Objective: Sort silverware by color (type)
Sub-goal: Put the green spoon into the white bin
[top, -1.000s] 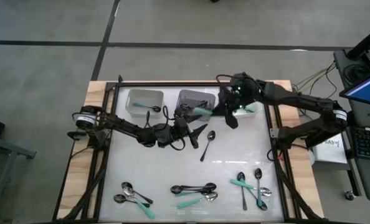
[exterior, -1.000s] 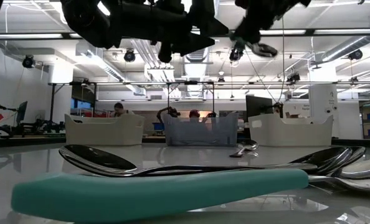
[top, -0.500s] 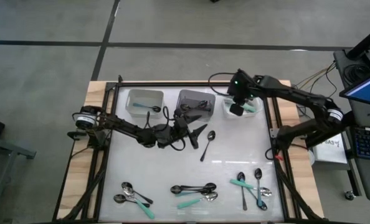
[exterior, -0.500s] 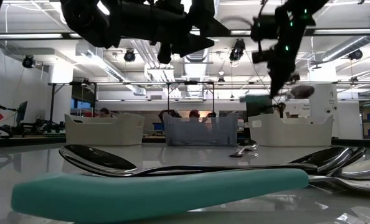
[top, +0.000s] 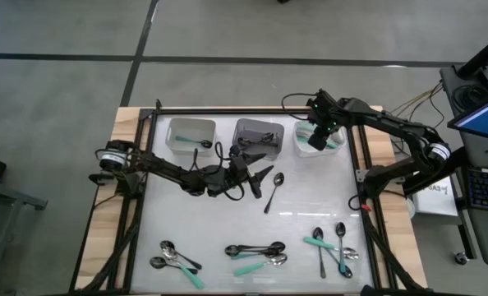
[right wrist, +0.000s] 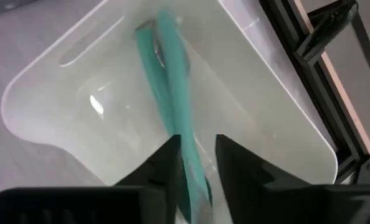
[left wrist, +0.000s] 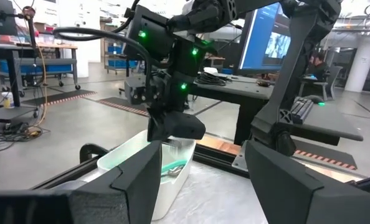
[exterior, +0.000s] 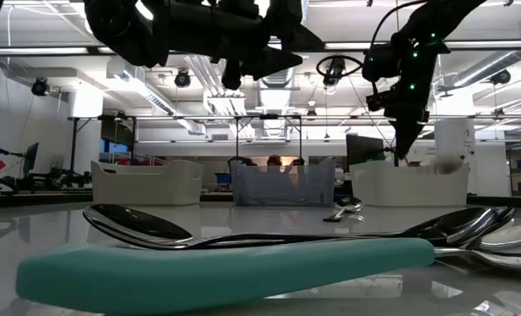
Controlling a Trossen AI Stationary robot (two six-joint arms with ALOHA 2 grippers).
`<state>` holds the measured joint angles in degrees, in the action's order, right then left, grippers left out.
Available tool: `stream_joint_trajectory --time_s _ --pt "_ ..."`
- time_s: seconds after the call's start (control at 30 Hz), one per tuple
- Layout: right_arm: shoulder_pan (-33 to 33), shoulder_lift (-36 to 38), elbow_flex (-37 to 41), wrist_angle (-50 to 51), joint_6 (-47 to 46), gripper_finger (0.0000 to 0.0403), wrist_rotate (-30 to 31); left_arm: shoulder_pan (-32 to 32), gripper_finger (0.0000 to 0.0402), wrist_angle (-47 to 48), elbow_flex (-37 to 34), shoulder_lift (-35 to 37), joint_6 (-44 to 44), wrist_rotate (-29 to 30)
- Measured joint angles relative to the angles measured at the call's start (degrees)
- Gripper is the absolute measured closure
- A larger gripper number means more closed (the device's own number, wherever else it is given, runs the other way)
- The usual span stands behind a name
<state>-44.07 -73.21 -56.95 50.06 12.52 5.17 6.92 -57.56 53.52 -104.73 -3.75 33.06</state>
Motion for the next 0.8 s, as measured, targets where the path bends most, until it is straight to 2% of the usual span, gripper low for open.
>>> stream_joint_trajectory --time_s 0.23,0.43,0.6,0.8 --pt "0.04 0.24 -0.01 0.24 -5.67 0.0257 -1.21 -0.05 0.0188 8.52 -0.02 0.14 -2.81 -0.01" --pt "2.45 2.78 -0.01 0.24 -5.56 0.0257 -11.58 0.02 0.0188 30.34 -0.04 1.76 -14.91 -2.58" --pt "7.86 5.95 -0.02 0.22 -5.50 0.0268 -14.21 0.31 0.0188 49.60 -0.07 5.94 -26.10 -10.83" --pt "15.83 8.88 -0.02 -0.24 -5.50 0.0268 -14.21 3.05 0.0193 66.73 -0.07 12.33 -28.66 -27.06"
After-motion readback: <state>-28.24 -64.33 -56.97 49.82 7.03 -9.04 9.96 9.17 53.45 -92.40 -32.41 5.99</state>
